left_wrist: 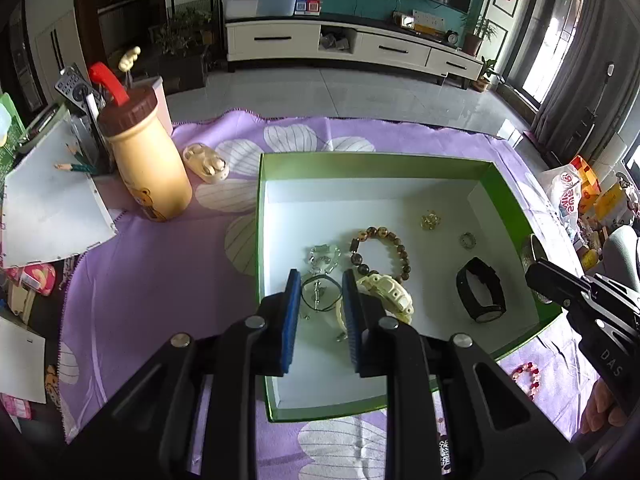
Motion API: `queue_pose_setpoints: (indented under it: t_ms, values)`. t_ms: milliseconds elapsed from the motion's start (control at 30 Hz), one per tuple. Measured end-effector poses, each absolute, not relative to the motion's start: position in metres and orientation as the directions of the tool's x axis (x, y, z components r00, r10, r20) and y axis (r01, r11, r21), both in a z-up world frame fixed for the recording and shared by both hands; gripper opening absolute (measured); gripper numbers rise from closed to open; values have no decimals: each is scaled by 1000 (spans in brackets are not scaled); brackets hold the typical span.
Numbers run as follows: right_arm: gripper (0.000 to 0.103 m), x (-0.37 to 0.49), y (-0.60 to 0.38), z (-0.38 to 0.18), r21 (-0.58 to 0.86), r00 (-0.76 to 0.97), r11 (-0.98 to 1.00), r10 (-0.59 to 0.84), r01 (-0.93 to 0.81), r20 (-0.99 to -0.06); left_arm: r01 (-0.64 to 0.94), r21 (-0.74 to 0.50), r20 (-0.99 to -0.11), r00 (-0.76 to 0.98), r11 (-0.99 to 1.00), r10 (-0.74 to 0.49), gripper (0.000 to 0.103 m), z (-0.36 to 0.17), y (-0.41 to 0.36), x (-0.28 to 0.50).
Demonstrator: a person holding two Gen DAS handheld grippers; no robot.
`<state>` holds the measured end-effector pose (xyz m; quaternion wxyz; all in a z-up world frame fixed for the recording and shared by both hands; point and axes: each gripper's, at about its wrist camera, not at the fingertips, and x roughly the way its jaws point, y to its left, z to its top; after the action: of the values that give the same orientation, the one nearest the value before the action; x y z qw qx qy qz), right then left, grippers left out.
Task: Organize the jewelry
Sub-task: 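Carry the bangle and necklace over the green box with both tools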
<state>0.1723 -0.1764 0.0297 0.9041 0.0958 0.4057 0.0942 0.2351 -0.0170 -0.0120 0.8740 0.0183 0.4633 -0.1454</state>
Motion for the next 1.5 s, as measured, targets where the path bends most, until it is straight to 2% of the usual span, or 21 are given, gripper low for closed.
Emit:
queue_pose_setpoints:
  t_ms: [267,600,1500]
  values:
    - [2,191,-173,14,298,609,950,288,-89,-738,256,-119,-846,480,959,-233,21,-27,-21,255]
    - [2,202,-167,-4,303,564,948,305,-100,-768,249,-67,-873,455,966,-178,21,-46,-31,267]
    - [3,223,-143,-17,312,494,942,333,-128,-803,261,-22,-890,434,965,-138,21,-58,-44,279]
